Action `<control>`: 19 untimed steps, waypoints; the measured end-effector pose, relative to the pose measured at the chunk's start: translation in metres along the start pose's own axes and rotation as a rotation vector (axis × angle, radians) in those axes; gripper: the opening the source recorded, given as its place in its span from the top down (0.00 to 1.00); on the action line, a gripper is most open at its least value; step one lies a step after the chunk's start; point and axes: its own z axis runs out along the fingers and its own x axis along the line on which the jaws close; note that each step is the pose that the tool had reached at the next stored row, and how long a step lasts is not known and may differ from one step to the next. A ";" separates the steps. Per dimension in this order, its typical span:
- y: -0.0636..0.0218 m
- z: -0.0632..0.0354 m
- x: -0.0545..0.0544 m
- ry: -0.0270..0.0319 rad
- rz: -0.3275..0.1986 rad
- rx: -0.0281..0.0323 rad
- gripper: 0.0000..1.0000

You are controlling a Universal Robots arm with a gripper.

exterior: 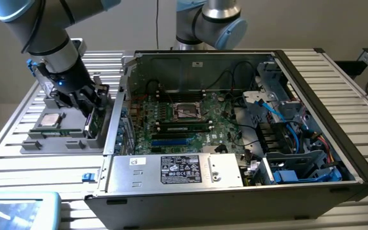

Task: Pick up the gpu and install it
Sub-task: 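Pick up the gpu and move the gpu toward the slot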

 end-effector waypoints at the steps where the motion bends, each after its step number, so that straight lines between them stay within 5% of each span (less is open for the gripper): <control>1: 0.0002 0.0006 0.000 0.0001 0.000 0.0000 0.54; 13: -0.0001 0.0045 0.000 0.0011 0.000 0.0004 0.56; 16: -0.0001 0.0047 0.000 0.0011 0.000 0.0002 0.72; 19: -0.0001 0.0047 0.000 0.0012 0.000 0.0003 0.72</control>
